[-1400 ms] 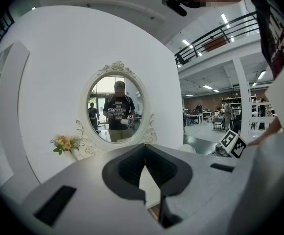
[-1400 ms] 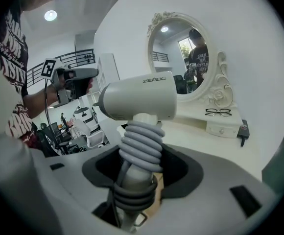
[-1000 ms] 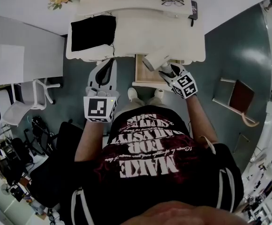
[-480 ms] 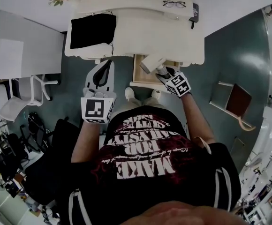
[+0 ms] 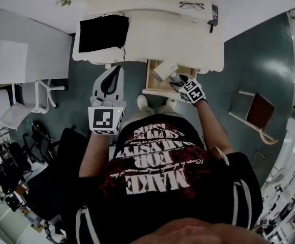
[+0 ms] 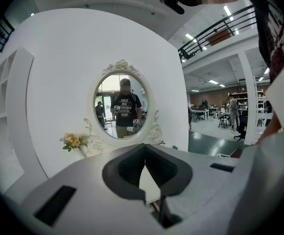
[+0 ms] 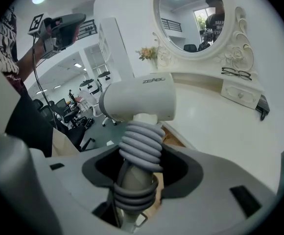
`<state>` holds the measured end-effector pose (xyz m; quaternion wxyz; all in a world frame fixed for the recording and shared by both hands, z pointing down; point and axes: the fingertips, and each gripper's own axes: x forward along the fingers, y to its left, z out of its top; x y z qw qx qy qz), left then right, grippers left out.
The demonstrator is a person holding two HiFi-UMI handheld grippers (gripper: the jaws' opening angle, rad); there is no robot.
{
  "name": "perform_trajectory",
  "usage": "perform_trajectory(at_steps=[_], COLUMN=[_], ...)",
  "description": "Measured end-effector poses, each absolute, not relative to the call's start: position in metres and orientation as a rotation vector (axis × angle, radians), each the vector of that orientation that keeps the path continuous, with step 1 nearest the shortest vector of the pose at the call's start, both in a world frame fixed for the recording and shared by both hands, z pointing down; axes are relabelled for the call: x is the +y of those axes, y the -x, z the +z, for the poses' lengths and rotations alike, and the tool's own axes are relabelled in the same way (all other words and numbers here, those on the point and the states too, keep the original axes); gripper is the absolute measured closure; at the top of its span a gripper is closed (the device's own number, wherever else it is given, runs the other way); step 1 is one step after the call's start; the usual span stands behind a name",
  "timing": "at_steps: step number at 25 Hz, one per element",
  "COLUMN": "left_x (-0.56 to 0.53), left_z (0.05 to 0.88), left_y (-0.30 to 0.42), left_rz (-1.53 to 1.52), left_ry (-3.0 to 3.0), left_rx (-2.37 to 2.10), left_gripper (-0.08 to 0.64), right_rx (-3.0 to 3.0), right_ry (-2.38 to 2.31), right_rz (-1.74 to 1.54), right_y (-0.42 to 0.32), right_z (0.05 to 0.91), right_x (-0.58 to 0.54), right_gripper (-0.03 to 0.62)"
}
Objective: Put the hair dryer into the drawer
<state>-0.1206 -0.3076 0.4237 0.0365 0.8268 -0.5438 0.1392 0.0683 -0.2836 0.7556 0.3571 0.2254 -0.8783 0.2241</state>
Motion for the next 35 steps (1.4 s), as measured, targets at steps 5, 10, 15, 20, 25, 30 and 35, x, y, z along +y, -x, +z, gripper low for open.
perform_trajectory(at_steps=[5, 10, 15, 20, 25, 30, 35], left_x=[-0.31, -0.315, -0.323, -0.332, -0.341, -0.347, -0.354], left_z=[0.422, 0.42, 0.417, 0.416, 0.418, 0.416, 0.416], left_y=[0.131, 0.136, 0.138, 0.14, 0.134, 0.122, 0.116], left_rz=[0.426, 0.417, 0.414, 0.422, 0.423, 0.42, 0.421], left_ry=[-2.521, -2.517, -2.512, -2.509, -2.504, -2.513, -2.504], left_rx=[-1.699, -1.714, -1.728, -1.733, -1.732, -1.721, -1.724], left_gripper=[0.555, 0.555, 0.555, 0.555, 0.555, 0.555, 0.555], right_rx=[-2.224, -2.182, -2.138, -2.098, -2.075, -2.044, -2.002], right_ry=[-0.541, -0.487, -0.456, -0.391, -0.352, -0.342, -0.329], right_rz=[0.589, 0.584, 0.604, 0.588, 0.594, 0.623, 0.621], right_y=[-0.068, -0.068, -0.068, -0.068, -0.07, -0.077, -0.081], right_z=[0.774, 0.791, 0.81, 0.823, 0.836, 0.849, 0.862], right_x=[-0.277, -0.272, -0.269, -0.263, -0.263, -0.266, -0.272], right_gripper=[0.359, 0.359, 0.359, 0.359, 0.359, 0.357, 0.356])
